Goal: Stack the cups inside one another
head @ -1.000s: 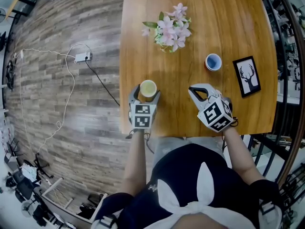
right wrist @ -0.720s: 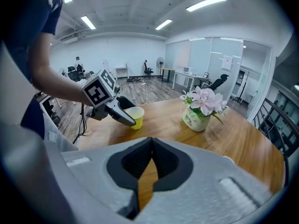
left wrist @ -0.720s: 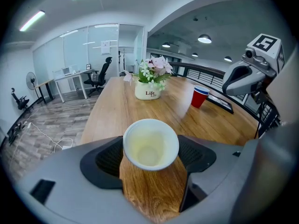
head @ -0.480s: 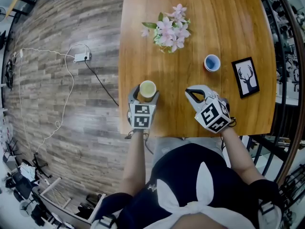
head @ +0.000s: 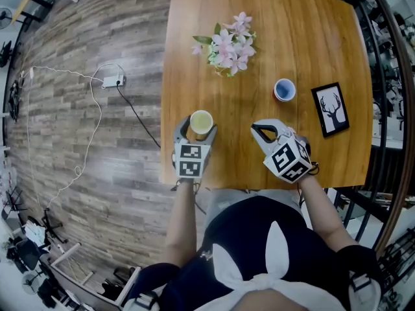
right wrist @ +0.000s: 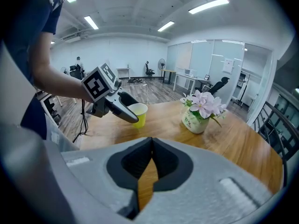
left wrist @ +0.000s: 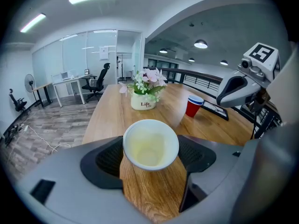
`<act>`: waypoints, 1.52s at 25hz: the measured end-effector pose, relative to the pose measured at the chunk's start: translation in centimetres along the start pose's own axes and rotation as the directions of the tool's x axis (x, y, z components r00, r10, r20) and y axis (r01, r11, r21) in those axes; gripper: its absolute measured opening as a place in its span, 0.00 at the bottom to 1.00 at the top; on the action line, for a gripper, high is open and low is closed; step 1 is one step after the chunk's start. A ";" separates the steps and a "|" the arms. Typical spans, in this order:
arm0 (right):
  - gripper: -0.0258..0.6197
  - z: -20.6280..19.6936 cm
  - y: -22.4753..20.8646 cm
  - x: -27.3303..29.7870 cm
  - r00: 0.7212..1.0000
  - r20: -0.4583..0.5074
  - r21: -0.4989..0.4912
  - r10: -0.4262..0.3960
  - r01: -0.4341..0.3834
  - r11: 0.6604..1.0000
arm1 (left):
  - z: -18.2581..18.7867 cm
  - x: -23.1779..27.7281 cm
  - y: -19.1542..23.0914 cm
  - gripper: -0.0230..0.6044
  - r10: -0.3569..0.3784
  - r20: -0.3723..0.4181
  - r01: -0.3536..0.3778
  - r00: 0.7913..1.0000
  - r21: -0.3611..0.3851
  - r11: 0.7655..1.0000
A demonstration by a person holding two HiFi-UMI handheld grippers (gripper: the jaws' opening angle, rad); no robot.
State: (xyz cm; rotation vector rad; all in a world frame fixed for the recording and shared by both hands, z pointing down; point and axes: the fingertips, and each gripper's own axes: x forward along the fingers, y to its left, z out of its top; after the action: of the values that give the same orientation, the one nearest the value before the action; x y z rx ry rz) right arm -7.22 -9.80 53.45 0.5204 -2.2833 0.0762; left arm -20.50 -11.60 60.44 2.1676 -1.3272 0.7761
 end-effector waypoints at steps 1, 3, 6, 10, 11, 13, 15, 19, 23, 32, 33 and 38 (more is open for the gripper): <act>0.04 0.0 0.0 -0.2 1.000 0.002 -0.004 -0.001 0.001 1.000 | 0.3 -0.2 -0.1 0.64 -0.002 0.008 0.002 1.000 -0.004 1.000; 0.04 0.1 -0.1 -0.5 1.000 0.007 -0.010 -0.004 0.005 1.000 | 1.0 -0.6 -0.3 0.64 -0.001 0.022 0.001 1.000 -0.003 1.000; 0.04 0.3 -0.4 -1.1 1.000 0.017 -0.016 -0.011 0.012 1.000 | 2.1 -1.5 -0.6 0.64 0.003 0.040 -0.004 0.999 0.008 1.000; 0.04 0.6 -0.2 -1.9 0.999 0.032 -0.026 -0.016 0.017 1.000 | 3.8 -3.1 -1.1 0.64 0.004 0.074 -0.005 0.997 0.022 1.000; 0.04 0.6 -0.1 -2.1 0.999 0.035 -0.028 -0.017 0.018 0.999 | 4.2 -3.6 -1.3 0.64 0.004 0.082 -0.006 0.997 0.026 1.000; 0.04 0.6 0.0 -2.7 0.999 0.043 -0.032 -0.020 0.021 0.999 | 5.1 -4.4 -1.7 0.64 0.006 0.099 -0.010 0.995 0.038 0.999; 0.04 0.6 0.0 -3.3 0.998 0.052 -0.035 -0.027 0.029 0.999 | 6.0 -5.2 -2.1 0.64 0.008 0.115 -0.013 0.993 0.051 0.999; 0.04 0.3 -0.2 -4.5 0.997 0.062 -0.034 -0.048 0.051 0.998 | 7.1 -6.5 -3.1 0.64 0.013 0.135 -0.023 0.991 0.075 0.997; 0.04 -0.4 0.0 -5.4 0.996 0.067 -0.028 -0.057 0.059 0.998 | 7.5 -7.3 -4.2 0.64 0.019 0.148 -0.030 0.989 0.071 0.997; 0.04 -2.5 -0.3 -6.3 0.996 0.065 -0.011 -0.067 0.068 0.998 | 6.8 -8.1 -6.3 0.64 0.023 0.150 -0.036 0.988 0.080 0.996; 0.04 -2.7 -0.4 -6.3 0.995 0.066 -0.009 -0.069 0.070 0.998 | 6.8 -8.1 -6.5 0.64 0.023 0.150 -0.036 0.988 0.084 0.996; 0.04 -3.5 -0.5 -6.3 0.995 0.049 -0.007 -0.087 0.087 0.996 | 6.5 -7.7 -7.5 0.64 0.009 0.142 -0.021 0.990 0.085 0.996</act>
State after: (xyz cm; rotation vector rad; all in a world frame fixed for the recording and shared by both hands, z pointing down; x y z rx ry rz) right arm -0.76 -7.38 51.37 0.6222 -2.3036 0.0104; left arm -15.16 -7.91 49.69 2.3211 -1.4043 0.7086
